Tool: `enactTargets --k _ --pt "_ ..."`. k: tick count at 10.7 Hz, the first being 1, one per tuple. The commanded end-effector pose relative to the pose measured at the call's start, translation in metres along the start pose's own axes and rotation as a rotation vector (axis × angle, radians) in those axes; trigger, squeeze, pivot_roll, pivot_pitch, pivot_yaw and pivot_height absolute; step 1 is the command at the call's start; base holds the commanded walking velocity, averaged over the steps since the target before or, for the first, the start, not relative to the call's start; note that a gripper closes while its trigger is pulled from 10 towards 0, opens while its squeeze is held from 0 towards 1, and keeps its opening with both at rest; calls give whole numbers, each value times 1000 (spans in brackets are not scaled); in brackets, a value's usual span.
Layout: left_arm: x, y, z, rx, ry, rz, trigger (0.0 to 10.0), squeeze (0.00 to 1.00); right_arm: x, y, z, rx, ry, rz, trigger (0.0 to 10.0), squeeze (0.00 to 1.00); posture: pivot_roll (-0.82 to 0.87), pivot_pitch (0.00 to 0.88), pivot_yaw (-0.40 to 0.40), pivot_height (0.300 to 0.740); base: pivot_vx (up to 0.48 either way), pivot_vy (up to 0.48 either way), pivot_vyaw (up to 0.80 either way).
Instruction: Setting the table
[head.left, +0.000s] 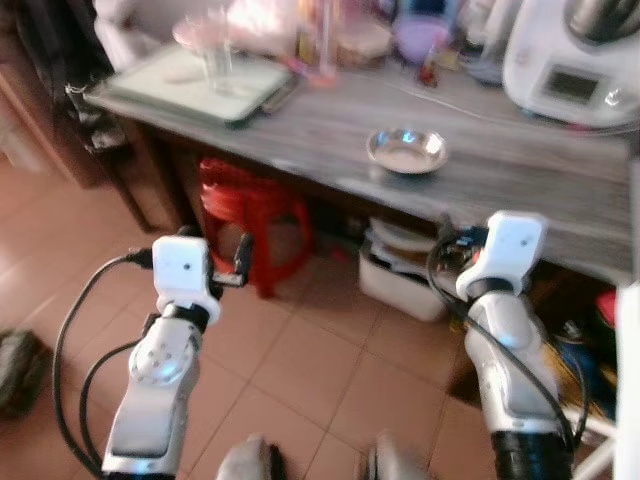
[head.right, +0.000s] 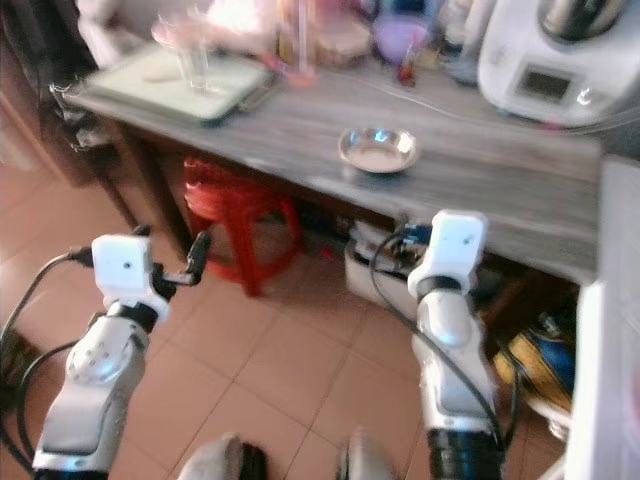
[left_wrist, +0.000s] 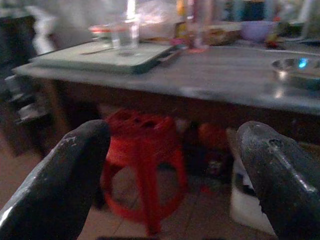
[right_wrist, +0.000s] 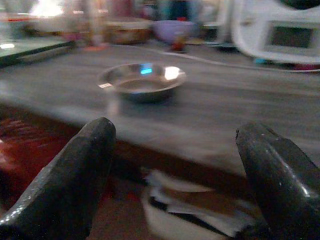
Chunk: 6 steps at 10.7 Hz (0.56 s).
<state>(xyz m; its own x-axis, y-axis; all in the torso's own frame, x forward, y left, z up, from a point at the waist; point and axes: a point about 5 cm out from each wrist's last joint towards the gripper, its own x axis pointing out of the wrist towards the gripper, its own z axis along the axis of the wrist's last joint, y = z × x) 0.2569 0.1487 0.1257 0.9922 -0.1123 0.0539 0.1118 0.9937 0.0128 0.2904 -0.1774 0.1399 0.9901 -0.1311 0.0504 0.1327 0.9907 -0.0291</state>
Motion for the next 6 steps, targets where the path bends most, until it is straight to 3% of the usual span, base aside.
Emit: enactTargets --k 1,4,6 --pt "-2 1 -3 4 16 2 10000 0 -2 -2 -6 33 42 -2 10000 0 27 84 55 740 -240 0 0" --pt "-1 -4 -1 -19 -9 -31 10000 0 -4 0 1 -2 -16 30 10000 0 28 82 56 740 -81 0 0" --pt "2 -14 2 -15 -26 -46 10000 0 -1 2 0 24 -10 28 10000 0 32 57 66 740 0 0 -800"
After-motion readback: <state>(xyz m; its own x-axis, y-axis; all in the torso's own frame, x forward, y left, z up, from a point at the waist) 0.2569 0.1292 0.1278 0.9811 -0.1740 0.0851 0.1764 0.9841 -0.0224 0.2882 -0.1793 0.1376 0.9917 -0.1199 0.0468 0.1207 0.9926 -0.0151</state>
